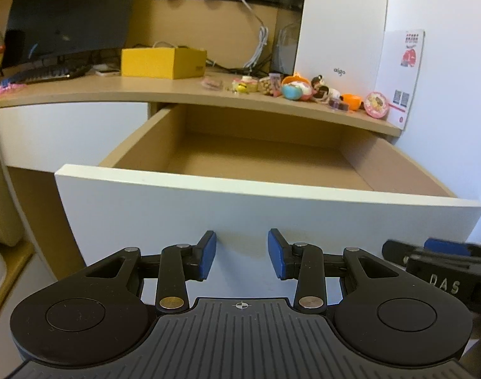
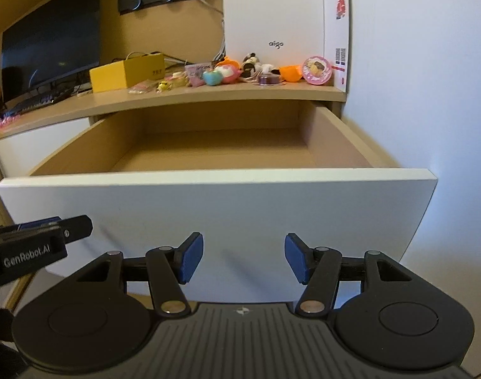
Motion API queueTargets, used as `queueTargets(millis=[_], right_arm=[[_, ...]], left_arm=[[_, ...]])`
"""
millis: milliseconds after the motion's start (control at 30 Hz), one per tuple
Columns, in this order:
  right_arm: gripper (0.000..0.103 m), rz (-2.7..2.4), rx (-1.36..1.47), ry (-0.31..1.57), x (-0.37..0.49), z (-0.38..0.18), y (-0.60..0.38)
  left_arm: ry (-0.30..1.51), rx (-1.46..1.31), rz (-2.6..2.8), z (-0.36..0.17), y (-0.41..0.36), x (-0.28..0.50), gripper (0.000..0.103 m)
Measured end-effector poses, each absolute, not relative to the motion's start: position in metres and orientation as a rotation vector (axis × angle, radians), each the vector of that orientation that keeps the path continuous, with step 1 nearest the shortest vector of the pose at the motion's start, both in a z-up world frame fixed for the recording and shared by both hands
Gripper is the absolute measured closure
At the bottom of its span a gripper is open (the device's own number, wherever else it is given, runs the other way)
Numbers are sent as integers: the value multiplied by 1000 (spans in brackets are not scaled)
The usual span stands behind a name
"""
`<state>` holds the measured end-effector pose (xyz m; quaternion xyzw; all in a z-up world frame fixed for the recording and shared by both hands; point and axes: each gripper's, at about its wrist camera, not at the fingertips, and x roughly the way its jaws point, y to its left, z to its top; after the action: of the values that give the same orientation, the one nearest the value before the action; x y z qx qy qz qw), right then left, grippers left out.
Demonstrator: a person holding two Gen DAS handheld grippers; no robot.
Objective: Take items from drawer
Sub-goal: 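Push the drawer front closed into the desk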
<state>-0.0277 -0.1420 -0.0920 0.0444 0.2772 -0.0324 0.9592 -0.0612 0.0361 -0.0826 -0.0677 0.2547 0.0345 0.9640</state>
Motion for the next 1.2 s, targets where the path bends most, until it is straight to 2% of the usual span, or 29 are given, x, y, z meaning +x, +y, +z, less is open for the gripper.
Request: queueTargets(millis=[467,1200], right_arm=[[44,-87,73,572,14,-87,-145],[44,-113,106,583,143,-94,-147]], left_arm=[[516,-192,47,-83,51,-20,60],[522,-128,-17,-83,70,106,60]])
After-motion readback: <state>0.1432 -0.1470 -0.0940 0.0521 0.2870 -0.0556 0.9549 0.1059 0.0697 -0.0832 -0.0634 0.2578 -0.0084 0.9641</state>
